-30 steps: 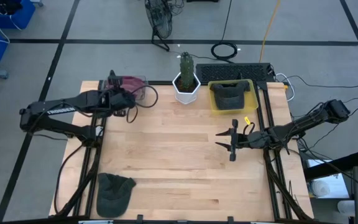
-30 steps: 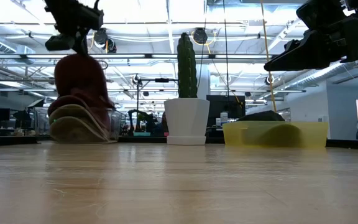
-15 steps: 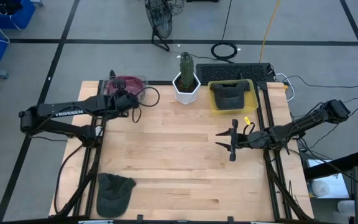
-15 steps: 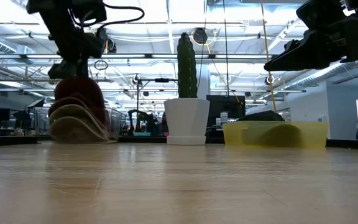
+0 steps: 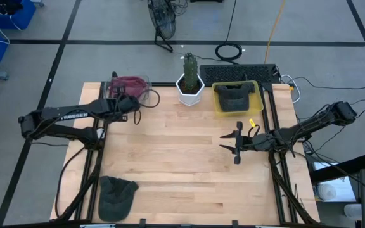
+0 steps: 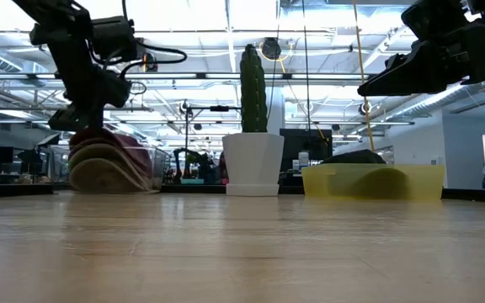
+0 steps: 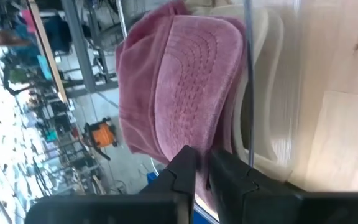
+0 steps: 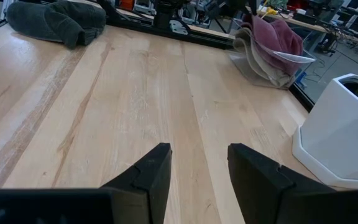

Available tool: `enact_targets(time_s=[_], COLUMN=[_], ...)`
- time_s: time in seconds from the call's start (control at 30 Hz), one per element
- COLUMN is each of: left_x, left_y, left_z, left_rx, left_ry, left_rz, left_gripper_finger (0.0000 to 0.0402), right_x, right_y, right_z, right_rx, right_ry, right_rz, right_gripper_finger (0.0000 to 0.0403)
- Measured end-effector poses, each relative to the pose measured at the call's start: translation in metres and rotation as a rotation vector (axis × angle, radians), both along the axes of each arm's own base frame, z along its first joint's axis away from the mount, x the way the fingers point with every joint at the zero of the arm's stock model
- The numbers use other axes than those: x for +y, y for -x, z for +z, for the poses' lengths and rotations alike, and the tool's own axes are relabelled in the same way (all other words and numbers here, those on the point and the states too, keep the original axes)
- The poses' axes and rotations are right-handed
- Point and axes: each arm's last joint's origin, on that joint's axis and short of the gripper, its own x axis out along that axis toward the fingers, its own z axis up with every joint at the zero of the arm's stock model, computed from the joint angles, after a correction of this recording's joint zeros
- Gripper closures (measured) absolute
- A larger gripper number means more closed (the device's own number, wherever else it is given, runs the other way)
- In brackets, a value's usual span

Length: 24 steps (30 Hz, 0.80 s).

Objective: Pick & Place hat
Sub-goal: Put the red cap into the transparent bin

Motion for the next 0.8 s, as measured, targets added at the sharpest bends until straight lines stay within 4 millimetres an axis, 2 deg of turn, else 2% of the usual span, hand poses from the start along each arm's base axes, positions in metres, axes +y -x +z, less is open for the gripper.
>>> enact_targets(time_s=[0.2, 0.53, 0.8], left_x=[0.0, -0.009, -0.013], left_y=[0.0, -0.011, -0.005], left_z=[0.001, 0.022, 0.021], left_rx=[-0.009, -0.063, -0.036], left_ry=[-0.008, -0.037, 0.045], left_rz=[0.017, -0.025, -0.013], left_gripper_finger=[0.0357, 0.0356, 0.0354], right_x=[0.0, 0.0, 0.0], right_y=[0.0, 0.0, 0.0], right_z=[0.0, 0.0, 0.0], right_rx=[0.0, 0.0, 0.0], right_ry=[0.0, 0.0, 0.0], right_rz=[0.0, 0.0, 0.0], right_gripper_finger=[0.0259, 0.0259, 0.0259])
